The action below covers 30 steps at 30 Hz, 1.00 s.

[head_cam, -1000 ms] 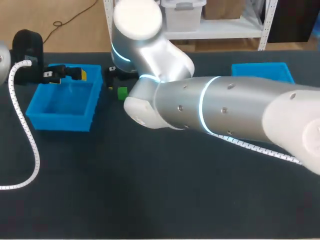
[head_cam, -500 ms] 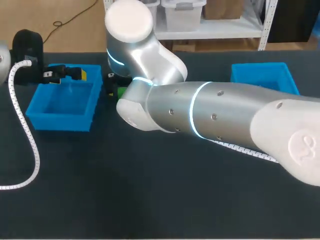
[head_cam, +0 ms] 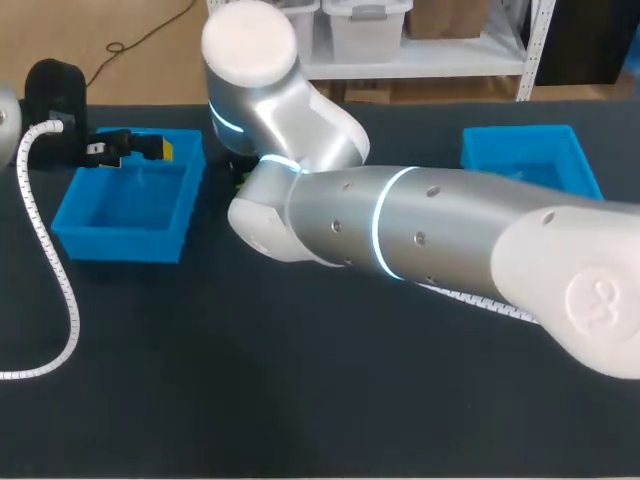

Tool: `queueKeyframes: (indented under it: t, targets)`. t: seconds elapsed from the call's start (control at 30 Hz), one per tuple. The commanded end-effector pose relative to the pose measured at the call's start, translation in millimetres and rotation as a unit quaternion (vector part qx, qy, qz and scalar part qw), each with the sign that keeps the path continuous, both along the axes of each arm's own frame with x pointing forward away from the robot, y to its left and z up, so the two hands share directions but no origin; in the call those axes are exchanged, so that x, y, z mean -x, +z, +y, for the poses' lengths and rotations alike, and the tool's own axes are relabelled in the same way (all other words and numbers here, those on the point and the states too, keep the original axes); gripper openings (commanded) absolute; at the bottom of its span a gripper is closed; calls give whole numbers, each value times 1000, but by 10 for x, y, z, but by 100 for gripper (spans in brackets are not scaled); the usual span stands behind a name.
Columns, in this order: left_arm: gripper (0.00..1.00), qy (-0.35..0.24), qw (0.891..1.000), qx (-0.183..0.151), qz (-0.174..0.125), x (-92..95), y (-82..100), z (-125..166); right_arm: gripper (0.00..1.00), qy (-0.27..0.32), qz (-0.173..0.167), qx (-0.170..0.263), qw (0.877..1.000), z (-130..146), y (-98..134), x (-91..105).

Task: Put the green cubes in the right bin and the yellow cubes in the left bin.

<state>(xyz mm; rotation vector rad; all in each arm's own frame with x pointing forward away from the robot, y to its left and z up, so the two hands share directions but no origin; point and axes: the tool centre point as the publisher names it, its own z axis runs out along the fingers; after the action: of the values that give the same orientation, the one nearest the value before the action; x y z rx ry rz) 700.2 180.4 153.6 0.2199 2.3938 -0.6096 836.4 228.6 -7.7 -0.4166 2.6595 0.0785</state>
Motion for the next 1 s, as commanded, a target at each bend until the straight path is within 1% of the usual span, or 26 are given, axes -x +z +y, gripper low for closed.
queueKeyframes:
  t: [0.03, 0.1, 0.23, 0.3, 0.33, 0.4, 0.53, 0.63, 0.7, 0.8, 0.9, 1.0]
  targets:
    - [100, -5, 1000, 7, -4, 1, -25, 29, 0, -3, -20, -11, 1000, -216, 245, 95]
    - [100, -5, 1000, 7, -4, 1, -25, 29, 0, -9, -33, -15, 999, -359, 407, 98]
    - [100, -5, 1000, 7, -4, 1, -25, 29, 0, -19, -72, -24, 997, -784, 797, 159]
    - [100, -5, 1000, 7, -4, 1, -25, 29, 0, -29, -92, -24, 995, -1044, 961, 196]
    - [100, -5, 1000, 7, -4, 1, -25, 29, 0, -38, -95, -27, 994, -1187, 1026, 212]
    - [100, -5, 1000, 7, -4, 1, -25, 29, 0, -55, -109, -25, 992, -1446, 1133, 230]
    - [100, -5, 1000, 7, -4, 1, -25, 29, 0, -101, -132, -22, 986, -2056, 1346, 281]
    - [100, -5, 1000, 7, -4, 1, -25, 29, 0, -135, -144, -20, 980, -2520, 1477, 343]
    - [100, -5, 1000, 7, -4, 1, -25, 29, 0, -156, -151, -16, 976, -2824, 1530, 400]
    - [100, -5, 1000, 7, -4, 1, -25, 29, 0, -186, -155, -8, 970, -3234, 1543, 497]
    - [100, -5, 1000, 7, -4, 1, -25, 29, 0, -217, -148, 0, 965, -3586, 1476, 581]
    - [100, -5, 1000, 7, -4, 1, -25, 29, 0, -245, -134, 8, 960, -3883, 1348, 659]
